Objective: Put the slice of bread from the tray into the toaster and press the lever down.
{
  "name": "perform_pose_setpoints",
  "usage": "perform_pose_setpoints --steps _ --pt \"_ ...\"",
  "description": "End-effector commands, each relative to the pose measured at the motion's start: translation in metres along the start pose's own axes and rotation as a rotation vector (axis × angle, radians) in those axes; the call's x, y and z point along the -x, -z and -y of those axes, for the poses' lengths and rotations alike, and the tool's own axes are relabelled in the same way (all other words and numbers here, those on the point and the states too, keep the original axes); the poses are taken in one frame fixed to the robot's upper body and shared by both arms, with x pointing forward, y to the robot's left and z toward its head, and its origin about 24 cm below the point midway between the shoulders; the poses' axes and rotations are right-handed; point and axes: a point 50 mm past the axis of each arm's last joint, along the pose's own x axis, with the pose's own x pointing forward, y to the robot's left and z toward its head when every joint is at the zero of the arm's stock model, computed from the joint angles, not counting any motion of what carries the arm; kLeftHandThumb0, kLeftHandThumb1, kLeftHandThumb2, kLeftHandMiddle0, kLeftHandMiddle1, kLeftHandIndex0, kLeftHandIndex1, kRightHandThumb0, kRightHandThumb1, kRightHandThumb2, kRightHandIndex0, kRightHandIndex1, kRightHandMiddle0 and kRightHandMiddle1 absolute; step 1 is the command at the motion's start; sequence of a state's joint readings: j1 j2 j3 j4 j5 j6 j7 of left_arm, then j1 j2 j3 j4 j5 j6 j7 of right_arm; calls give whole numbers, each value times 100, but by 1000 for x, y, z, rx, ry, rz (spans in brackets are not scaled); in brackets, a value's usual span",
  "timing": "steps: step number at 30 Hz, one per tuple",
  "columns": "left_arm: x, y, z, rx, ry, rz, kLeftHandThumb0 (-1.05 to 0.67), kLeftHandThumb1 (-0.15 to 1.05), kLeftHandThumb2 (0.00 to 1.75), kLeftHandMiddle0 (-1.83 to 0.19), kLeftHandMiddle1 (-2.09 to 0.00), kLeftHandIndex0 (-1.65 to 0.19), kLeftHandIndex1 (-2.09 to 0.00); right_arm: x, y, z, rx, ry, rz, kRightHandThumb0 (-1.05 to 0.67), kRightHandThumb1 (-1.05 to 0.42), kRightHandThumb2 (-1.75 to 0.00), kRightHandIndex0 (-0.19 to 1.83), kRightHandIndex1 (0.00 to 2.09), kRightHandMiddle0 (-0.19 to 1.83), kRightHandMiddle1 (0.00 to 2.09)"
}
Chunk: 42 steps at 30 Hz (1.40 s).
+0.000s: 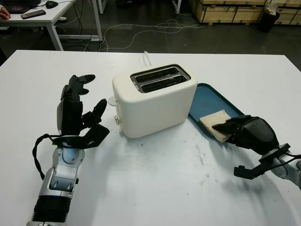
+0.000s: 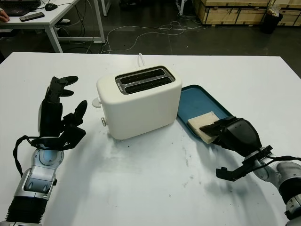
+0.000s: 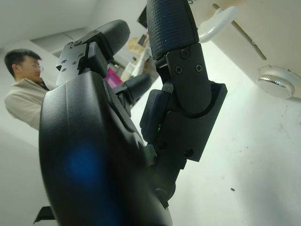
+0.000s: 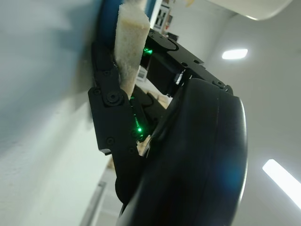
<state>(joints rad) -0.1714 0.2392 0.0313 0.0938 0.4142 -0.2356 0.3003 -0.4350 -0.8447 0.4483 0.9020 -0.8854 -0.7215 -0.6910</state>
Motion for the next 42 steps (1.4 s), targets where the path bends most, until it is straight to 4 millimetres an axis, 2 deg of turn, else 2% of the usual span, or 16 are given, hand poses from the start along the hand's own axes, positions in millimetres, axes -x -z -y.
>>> perform_pose_setpoints --steps 1,2,3,4,5,6,8,9,13,17,19,26,31,35,38,42 --pt "0 -2 0 4 -1 11 -95 92 74 0 -144 0 -104 -9 3 16 -38 41 7 -32 -92 -13 110 18 104 2" --pt "0 -2 0 0 -1 11 -95 92 74 0 -144 0 -103 -12 3 20 -56 39 8 -31 -92 -13 109 21 103 1" --pt "0 -2 0 -1 -3 11 -95 92 74 0 -144 0 -103 -15 4 23 -68 38 10 -30 -92 -12 101 40 103 1" --pt "0 -2 0 2 -3 11 -95 92 74 0 -144 0 -104 -18 4 26 -85 40 13 -29 -92 -11 89 68 102 0" --pt "0 -2 0 4 -3 11 -94 92 74 0 -144 0 -104 -20 4 29 -98 39 15 -28 -92 -10 72 112 103 0" --pt "0 -2 0 0 -2 10 -94 92 74 0 -144 0 -104 -23 4 32 -102 33 17 -27 -92 -9 65 130 103 0" --pt "0 -2 0 -6 -4 9 -95 92 75 0 -143 0 -104 -28 4 38 -109 9 24 -28 -92 -12 55 155 101 0" --pt "0 -2 0 -8 -3 8 -95 92 75 0 -144 0 -104 -30 4 41 -114 2 27 -29 -92 -14 54 157 101 0" --pt "0 -2 0 -8 -6 8 -94 92 75 0 -145 0 -104 -39 4 53 -133 1 45 -28 -92 -15 54 158 101 0" --pt "0 -2 0 -1 -2 5 -93 92 75 0 -144 0 -104 -45 3 62 -152 -4 54 -29 -92 -19 56 144 100 0" --pt "0 -2 0 2 -2 7 -93 92 75 0 -143 0 -104 -47 3 63 -148 -13 51 -29 -92 -18 55 150 100 1" --pt "0 -1 0 -6 -2 11 -94 92 75 0 -145 0 -105 -56 5 77 53 29 41 -23 -92 -10 54 158 106 2" --pt "1 -2 0 -9 -2 10 -95 92 75 0 -144 0 -105 -68 8 111 142 36 45 -18 -91 -13 56 143 105 1" --pt "1 -1 0 3 2 2 -95 92 74 0 -142 0 -102 -77 13 136 98 63 37 -17 -92 -8 60 143 109 2" --pt "2 -1 0 3 2 2 -95 92 73 0 -142 0 -102 -83 14 158 77 87 34 -18 -92 -11 71 121 109 1" --pt "2 -1 -1 1 -2 2 -95 92 74 0 -142 0 -102 -90 12 190 98 119 37 -12 -92 -27 86 90 112 1"
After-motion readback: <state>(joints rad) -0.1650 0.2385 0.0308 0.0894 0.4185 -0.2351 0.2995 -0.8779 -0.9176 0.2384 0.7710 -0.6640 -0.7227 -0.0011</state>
